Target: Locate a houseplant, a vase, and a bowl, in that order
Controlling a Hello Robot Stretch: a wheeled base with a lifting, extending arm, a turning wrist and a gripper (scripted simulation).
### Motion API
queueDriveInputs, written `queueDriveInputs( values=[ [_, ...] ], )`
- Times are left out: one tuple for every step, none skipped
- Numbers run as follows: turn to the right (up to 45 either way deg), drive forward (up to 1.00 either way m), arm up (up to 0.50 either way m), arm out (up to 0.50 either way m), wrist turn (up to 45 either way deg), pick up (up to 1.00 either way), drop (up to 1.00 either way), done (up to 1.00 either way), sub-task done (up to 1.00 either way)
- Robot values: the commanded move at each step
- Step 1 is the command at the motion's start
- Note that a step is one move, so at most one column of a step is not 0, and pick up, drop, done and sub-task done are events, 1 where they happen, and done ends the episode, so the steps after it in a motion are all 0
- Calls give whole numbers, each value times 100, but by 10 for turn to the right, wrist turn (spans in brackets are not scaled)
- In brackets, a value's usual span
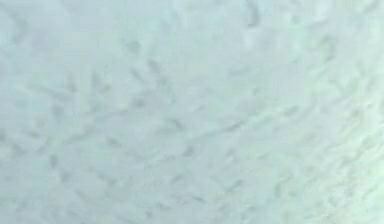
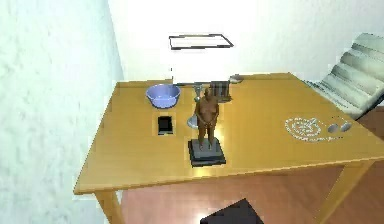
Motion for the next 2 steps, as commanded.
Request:
queueDriveInputs(
  values=[
    [450, 0, 0, 0, 0, 0, 0, 0, 0],
    [390, 0, 0, 0, 0, 0, 0, 0, 0]
  ],
)
